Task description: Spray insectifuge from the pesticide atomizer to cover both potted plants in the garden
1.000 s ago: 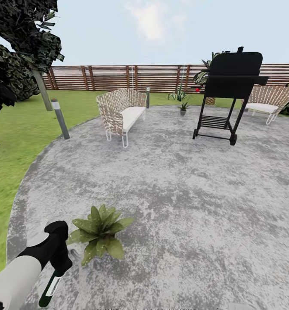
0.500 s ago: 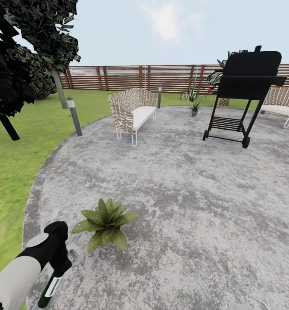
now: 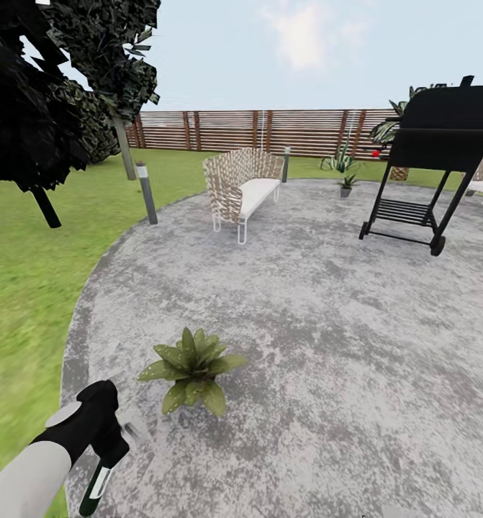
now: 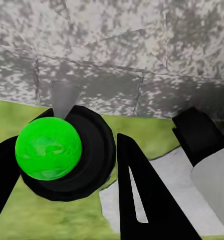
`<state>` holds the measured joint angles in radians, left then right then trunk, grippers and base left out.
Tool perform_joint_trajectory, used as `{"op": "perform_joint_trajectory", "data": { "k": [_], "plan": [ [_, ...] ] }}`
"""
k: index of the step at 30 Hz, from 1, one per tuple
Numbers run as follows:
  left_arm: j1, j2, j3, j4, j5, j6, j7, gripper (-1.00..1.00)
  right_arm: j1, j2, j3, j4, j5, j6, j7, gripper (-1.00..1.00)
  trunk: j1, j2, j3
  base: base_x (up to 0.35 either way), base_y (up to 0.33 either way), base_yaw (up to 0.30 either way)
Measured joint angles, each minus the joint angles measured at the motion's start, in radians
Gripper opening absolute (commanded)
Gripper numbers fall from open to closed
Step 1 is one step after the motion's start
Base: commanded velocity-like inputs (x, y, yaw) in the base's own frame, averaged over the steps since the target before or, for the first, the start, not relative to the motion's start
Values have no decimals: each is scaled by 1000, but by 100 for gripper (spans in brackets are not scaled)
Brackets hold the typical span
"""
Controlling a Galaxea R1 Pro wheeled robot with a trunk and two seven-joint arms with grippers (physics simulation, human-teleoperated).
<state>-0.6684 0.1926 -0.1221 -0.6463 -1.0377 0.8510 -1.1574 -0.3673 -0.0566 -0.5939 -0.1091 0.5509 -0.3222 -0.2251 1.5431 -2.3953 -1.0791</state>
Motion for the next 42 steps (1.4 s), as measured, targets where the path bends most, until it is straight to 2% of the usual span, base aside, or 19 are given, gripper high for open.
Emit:
{"op": "perform_joint_trajectory", "data": {
  "k": [3,6,8,13,18,28,37,42],
  "plan": [
    [0,2,19,10,20,0,16,-100,0,-1,0,0,1,1,1,100,0,0,0,79,0,7],
    [0,-3,88,12,45,-2,58,-100,0,-2,1,0,1,1,0,100,-1,0,0,294,0,1],
    [0,-9,100,13,50,-1,78,-100,0,-2,1,0,2,1,0,100,-1,0,0,328,0,0],
    [1,-22,107,16,55,0,87,-100,0,-2,1,0,1,1,0,100,-1,0,0,305,0,0],
    [2,-48,106,32,52,-2,89,-100,0,0,0,0,0,0,-1,100,0,0,0,71,0,136],
    [2,-53,105,34,52,-1,89,-100,0,0,0,0,0,0,-2,100,0,0,0,-100,-61,272],
    [2,-62,107,24,50,-1,91,-100,0,0,0,0,0,0,-2,100,0,0,0,-149,-261,272],
    [2,-63,107,24,50,-1,92,-100,0,0,0,0,0,0,-1,100,0,0,0,-6,-308,75]
  ]
}}
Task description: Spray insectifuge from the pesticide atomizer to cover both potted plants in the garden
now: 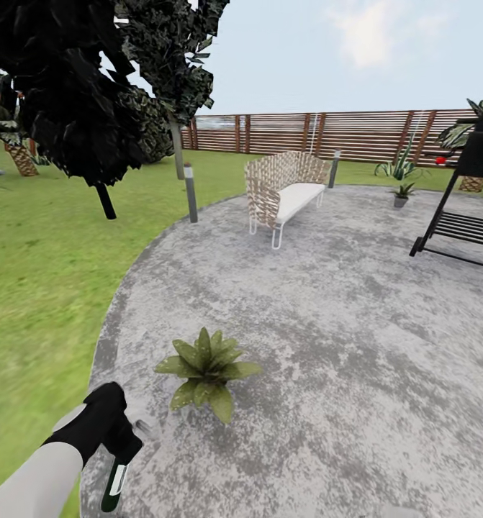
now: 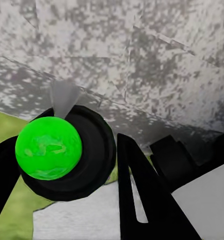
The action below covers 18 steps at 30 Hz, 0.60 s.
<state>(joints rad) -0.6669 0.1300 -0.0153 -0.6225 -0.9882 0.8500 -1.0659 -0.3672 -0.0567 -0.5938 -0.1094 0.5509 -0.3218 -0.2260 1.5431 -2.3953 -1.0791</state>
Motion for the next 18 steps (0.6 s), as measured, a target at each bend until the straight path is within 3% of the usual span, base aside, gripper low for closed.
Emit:
{"op": "perform_joint_trajectory", "data": {
  "k": [12,18],
  "plan": [
    [0,0,0,-2,0,0,0,-100,0,0,0,0,0,0,1,100,0,0,0,0,-310,4],
    [0,0,1,-2,0,0,0,-100,0,0,0,0,0,0,0,100,0,0,0,0,-309,188]
  ]
}}
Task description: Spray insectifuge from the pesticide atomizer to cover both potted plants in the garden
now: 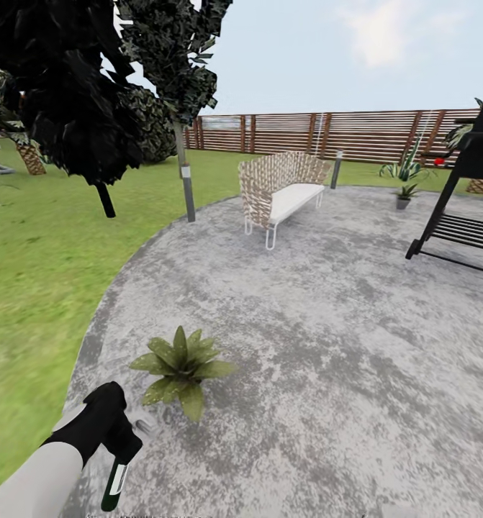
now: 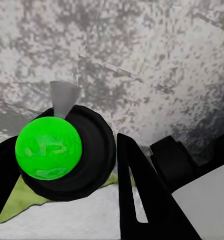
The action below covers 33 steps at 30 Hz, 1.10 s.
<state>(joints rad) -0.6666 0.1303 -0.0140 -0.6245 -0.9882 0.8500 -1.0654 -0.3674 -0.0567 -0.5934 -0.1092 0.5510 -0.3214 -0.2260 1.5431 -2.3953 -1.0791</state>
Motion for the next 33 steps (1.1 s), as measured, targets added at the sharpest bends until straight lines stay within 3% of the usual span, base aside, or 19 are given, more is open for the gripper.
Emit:
{"op": "perform_joint_trajectory", "data": {
  "k": [22,33],
  "plan": [
    [0,-2,1,-1,2,0,2,-100,0,0,0,0,0,0,0,100,0,0,0,123,-274,275],
    [0,-5,1,-3,2,1,3,-100,0,0,1,0,0,0,0,100,0,0,0,15,-306,276]
  ]
}}
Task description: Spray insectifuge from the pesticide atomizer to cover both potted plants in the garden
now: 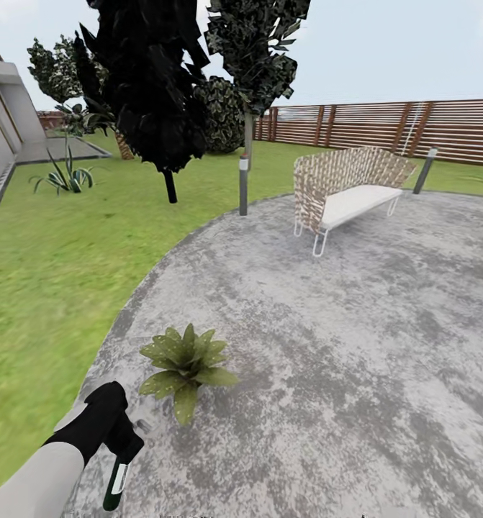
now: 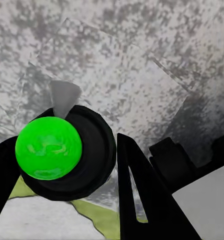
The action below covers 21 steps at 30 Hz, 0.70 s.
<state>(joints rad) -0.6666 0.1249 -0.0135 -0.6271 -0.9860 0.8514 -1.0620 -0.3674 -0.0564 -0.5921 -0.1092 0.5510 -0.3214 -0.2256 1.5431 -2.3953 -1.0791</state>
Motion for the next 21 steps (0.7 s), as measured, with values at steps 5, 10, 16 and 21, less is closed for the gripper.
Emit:
{"op": "perform_joint_trajectory", "data": {
  "k": [5,10,16,21],
  "plan": [
    [0,-38,-4,5,3,-2,-10,-100,0,1,0,0,0,0,0,100,0,0,0,0,-86,276],
    [-16,-67,-7,0,-14,10,-8,-100,0,0,-2,0,0,-1,0,100,0,0,0,0,-6,276],
    [-79,-68,-10,-4,-14,128,-7,-100,0,0,-2,0,0,-1,0,100,0,0,0,0,0,255],
    [-90,-78,-20,-8,-24,141,-7,-100,0,-2,-1,0,1,-1,1,100,0,0,0,0,0,29]
  ]
}}
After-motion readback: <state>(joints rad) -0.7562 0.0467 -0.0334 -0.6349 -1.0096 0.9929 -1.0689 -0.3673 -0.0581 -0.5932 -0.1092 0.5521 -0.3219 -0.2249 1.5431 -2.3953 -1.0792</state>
